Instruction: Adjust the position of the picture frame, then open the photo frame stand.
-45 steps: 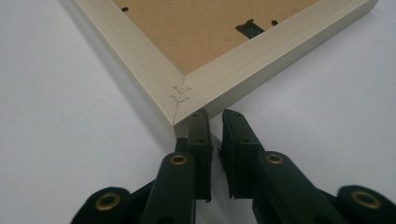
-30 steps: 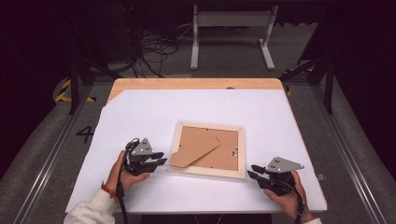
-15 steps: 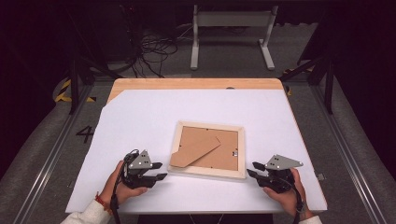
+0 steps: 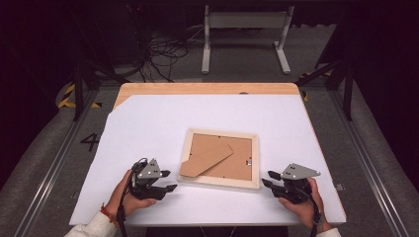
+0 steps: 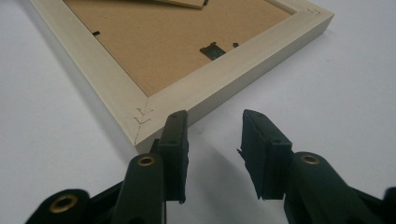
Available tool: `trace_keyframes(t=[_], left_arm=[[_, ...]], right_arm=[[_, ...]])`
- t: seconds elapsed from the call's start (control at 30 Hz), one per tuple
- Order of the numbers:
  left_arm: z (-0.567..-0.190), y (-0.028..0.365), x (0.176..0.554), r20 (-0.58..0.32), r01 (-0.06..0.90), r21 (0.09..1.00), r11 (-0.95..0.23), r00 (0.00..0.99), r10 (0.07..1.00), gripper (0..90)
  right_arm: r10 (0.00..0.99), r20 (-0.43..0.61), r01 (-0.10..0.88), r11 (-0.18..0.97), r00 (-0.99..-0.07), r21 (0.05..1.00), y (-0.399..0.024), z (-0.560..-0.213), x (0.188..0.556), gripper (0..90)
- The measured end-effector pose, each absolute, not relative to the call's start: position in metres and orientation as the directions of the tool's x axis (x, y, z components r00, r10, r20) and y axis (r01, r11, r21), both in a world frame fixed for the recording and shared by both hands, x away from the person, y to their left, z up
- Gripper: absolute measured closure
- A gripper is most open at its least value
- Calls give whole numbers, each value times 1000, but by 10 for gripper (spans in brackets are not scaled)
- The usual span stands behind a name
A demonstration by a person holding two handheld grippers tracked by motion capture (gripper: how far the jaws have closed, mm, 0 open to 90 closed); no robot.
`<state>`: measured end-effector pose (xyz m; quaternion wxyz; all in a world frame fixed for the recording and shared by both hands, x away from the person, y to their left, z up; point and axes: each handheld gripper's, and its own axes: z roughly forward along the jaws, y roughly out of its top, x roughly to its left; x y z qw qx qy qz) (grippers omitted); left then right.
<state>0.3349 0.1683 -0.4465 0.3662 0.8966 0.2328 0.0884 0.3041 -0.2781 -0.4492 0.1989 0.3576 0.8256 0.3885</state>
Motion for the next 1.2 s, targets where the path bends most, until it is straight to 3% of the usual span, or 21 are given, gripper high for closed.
trace_keyframes(t=[0.4, 1.2], left_arm=[[-442, 152, 339, -56, 356, 700, -619, 892, 449, 375], [-440, 137, 346, -99, 379, 676, -631, 896, 432, 302]], right_arm=[[746, -45, 435, 435, -664, 788, -281, -449, 299, 594], [743, -55, 433, 446, -667, 783, -277, -449, 296, 528]])
